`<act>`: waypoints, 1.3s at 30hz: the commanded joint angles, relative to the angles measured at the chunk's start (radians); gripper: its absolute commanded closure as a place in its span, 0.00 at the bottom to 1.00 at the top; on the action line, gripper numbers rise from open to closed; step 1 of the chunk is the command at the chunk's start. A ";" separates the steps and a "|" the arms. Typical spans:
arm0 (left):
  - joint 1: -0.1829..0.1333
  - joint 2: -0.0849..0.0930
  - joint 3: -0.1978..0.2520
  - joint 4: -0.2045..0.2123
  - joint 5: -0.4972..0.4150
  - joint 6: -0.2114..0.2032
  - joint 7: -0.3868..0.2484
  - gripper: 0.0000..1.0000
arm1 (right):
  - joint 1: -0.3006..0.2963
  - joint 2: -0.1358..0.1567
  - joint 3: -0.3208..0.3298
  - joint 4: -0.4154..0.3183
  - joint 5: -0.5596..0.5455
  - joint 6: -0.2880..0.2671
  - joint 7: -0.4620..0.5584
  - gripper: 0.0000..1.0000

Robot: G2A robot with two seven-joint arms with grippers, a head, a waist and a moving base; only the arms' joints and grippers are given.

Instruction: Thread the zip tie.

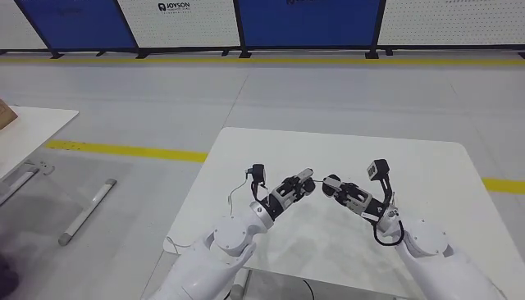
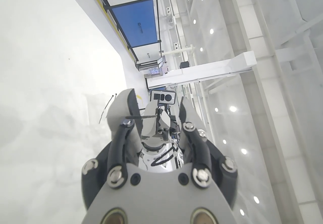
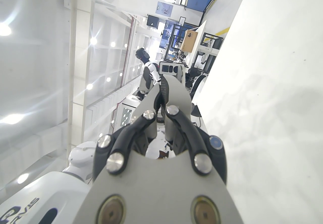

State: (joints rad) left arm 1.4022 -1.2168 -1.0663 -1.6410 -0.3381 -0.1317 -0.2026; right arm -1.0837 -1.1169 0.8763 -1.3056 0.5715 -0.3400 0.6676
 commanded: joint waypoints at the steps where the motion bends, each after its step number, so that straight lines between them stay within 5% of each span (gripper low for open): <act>1: -0.001 0.001 -0.003 0.000 0.002 0.000 -0.013 1.00 | 0.000 0.000 0.000 0.000 0.000 0.000 0.000 1.00; 13: 0.011 0.003 -0.009 -0.010 0.035 -0.008 -0.025 0.99 | 0.000 0.000 0.000 0.000 0.000 0.000 0.000 1.00; 17: 0.015 0.004 -0.010 -0.012 0.047 -0.013 -0.021 0.77 | 0.000 0.000 0.000 0.000 0.000 0.000 0.000 1.00; 19: 0.016 0.004 -0.008 -0.014 0.052 -0.013 -0.026 0.58 | 0.000 0.000 0.000 0.000 0.000 0.000 0.000 1.00; 21: 0.017 0.005 -0.008 -0.015 0.056 -0.014 -0.037 0.55 | 0.000 0.000 0.000 0.000 0.000 0.000 0.000 1.00; 28: 0.020 0.005 -0.011 -0.016 0.063 -0.022 -0.045 1.00 | 0.000 0.000 0.000 0.000 0.000 0.000 0.000 1.00; 39: 0.017 0.005 -0.011 -0.003 0.061 -0.032 -0.052 1.00 | 0.000 0.000 0.000 0.000 0.000 0.000 0.000 1.00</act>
State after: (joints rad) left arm 1.4198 -1.2121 -1.0774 -1.6446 -0.2773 -0.1632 -0.2542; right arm -1.0837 -1.1169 0.8763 -1.3056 0.5715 -0.3400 0.6676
